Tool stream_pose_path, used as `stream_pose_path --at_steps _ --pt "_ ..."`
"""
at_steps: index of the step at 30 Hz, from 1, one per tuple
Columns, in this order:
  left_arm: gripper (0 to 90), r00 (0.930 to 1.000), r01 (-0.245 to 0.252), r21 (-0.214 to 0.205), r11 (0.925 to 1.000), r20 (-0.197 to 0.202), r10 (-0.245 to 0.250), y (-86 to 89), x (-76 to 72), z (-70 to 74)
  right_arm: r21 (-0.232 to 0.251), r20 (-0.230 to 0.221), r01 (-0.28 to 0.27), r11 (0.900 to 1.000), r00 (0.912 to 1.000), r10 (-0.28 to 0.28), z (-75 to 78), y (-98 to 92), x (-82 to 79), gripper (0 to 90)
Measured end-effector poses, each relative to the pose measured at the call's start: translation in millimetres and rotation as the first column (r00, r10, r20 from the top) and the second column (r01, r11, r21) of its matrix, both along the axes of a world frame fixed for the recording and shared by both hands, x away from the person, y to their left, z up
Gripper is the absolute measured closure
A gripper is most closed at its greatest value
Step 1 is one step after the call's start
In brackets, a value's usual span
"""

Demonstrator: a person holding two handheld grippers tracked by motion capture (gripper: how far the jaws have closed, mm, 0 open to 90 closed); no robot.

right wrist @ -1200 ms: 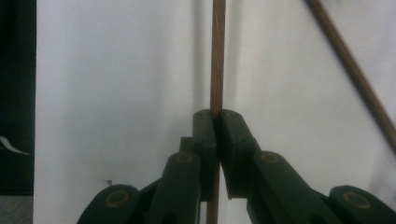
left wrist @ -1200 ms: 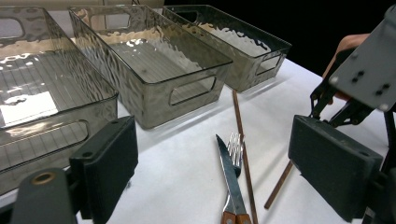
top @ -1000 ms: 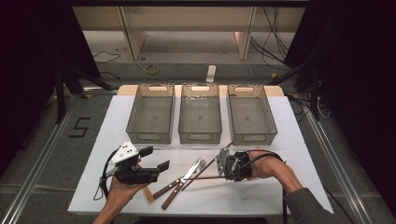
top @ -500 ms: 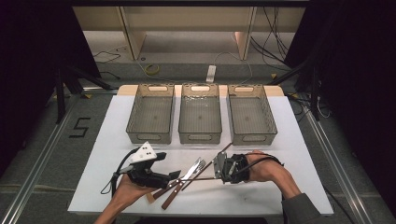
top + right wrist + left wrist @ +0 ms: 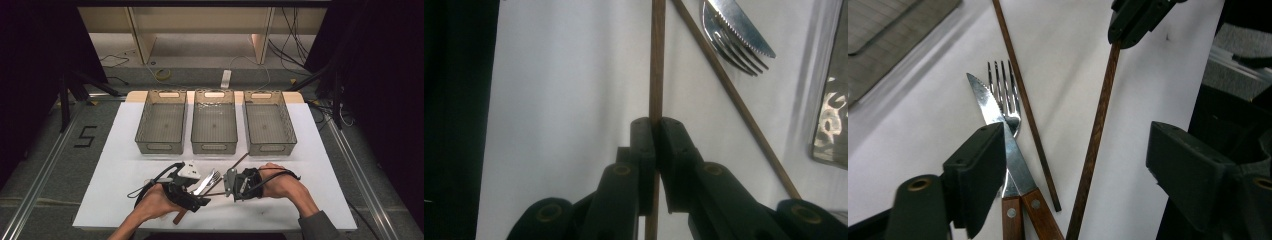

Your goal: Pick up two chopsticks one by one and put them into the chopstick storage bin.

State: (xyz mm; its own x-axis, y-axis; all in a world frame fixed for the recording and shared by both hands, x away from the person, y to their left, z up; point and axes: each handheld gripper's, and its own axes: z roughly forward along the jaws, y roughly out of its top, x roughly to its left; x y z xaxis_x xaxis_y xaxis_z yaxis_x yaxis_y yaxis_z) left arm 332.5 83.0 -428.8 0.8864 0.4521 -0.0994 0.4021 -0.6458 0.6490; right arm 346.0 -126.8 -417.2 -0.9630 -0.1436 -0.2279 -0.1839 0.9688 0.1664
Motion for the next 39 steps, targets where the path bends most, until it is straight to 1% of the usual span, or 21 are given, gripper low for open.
stream_pose_path --at_steps 2,5,6,7,8,9,12,14,16,18,21,24,26,29,30,31,32,34,35,36,39 --pt "27.1 0.9997 0.021 0.008 0.9997 -0.015 -0.021 -3.4 0.3 0.6 0.007 0.004 0.001 1.0 1.0 -0.001 -0.1 2.0 -1.6 85.4" --pt "29.5 0.9985 0.05 0.035 0.9981 -0.025 -0.049 -10.2 0.0 0.5 0.003 0.01 -0.001 1.0 1.0 0.001 0.4 3.3 -3.3 85.4" --pt "33.0 0.9985 0.052 0.039 0.9979 -0.019 -0.052 -11.9 0.1 -0.1 -0.002 0.022 -0.01 1.0 0.9997 0.01 1.6 4.2 -5.4 85.4" --pt "33.0 0.9982 0.058 0.044 0.9974 -0.017 -0.057 -13.0 0.1 -0.4 -0.002 0.022 -0.01 1.0 0.9997 0.01 1.6 4.2 -5.4 85.4" --pt "37.5 0.9977 0.067 0.047 0.9966 -0.015 -0.067 -14.2 0.4 -0.9 0.004 0.027 -0.013 0.9999 0.9996 0.013 3.1 4.7 -7.2 85.4" --pt "37.5 0.9973 0.073 0.049 0.9961 -0.01 -0.072 -15.6 0.0 -1.7 0.004 0.027 -0.013 0.9999 0.9996 0.013 3.1 4.7 -7.2 85.4" --pt "45.6 0.993 0.117 0.076 0.9902 0.008 -0.118 -19.3 -2.4 -3.0 0.007 0.032 -0.02 0.9998 0.9993 0.02 4.5 5.7 -8.8 85.4" --pt "49.4 0.9905 0.134 0.091 0.9867 0.018 -0.137 -22.8 -4.8 -3.5 0.01 0.04 -0.032 0.9994 0.9987 0.032 4.7 6.6 -9.1 85.4" --pt "53.4 0.9876 0.152 0.108 0.9823 0.021 -0.156 -25.6 -5.9 -4.7 0.006 0.031 -0.023 0.9997 0.9992 0.023 4.8 7.7 -11.0 85.4" --pt "57.6 0.9862 0.159 0.114 0.9806 0.027 -0.163 -27.2 -6.0 -6.0 0.003 0.038 -0.033 0.9994 0.9987 0.033 4.5 8.7 -11.1 85.4" --pt "62.7 0.9858 0.163 0.106 0.981 0.025 -0.166 -28.0 -5.6 -5.7 0.003 0.04 -0.043 0.9991 0.9983 0.043 4.0 9.4 -11.5 85.4" --pt "67.2 0.9851 0.168 0.106 0.9801 0.02 -0.171 -28.8 -5.4 -6.0 0.003 0.037 -0.038 0.9993 0.9986 0.038 4.2 9.6 -11.9 85.4" --pt "69.6 0.9843 0.172 0.114 0.9786 0.02 -0.175 -29.3 -5.2 -7.0 -0.003 0.041 -0.045 0.999 0.9981 0.045 4.2 9.9 -11.9 85.4" --pt "73.2 0.9838 0.178 0.102 0.9788 0.003 -0.179 -30.0 -4.8 -8.0 0.002 0.035 -0.043 0.9991 0.9984 0.043 3.8 10.9 -13.3 85.4" --pt "74.6 0.9833 0.182 0.106 0.9776 -0.004 -0.182 -30.3 -4.7 -8.0 0.001 0.034 -0.047 0.9989 0.9983 0.047 3.7 11.1 -13.4 85.4" --pt "75.4 0.9823 0.187 0.113 0.9759 -0.005 -0.187 -30.7 -4.8 -8.2 0.008 0.039 -0.056 0.9984 0.9977 0.055 3.2 11.5 -13.1 85.4" --pt "76.4 0.9832 0.182 0.112 0.9768 -0.005 -0.183 -31.2 -5.4 -8.7 0.004 0.049 -0.058 0.9983 0.9971 0.058 3.2 11.7 -12.9 85.4" --pt "79.1 0.9831 0.182 0.117 0.9763 -0.002 -0.183 -31.5 -5.5 -9.1 -0.002 0.051 -0.07 0.9975 0.9962 0.07 3.0 12.0 -12.7 85.4" --pt "80.8 0.9833 0.181 0.116 0.9766 -0.002 -0.182 -31.4 -5.5 -8.9 0.002 0.037 -0.064 0.9979 0.9972 0.064 2.5 12.2 -14.0 85.4" --pt "82.8 0.9826 0.184 0.118 0.9758 -0.001 -0.186 -31.1 -5.5 -8.8 -0.002 0.041 -0.068 0.9977 0.9968 0.068 2.5 12.3 -14.1 85.3" --pt "83.9 0.9823 0.185 0.121 0.9752 0.002 -0.187 -31.0 -6.5 -7.9 0.001 0.048 -0.071 0.9975 0.9964 0.07 2.4 12.5 -14.7 85.2"
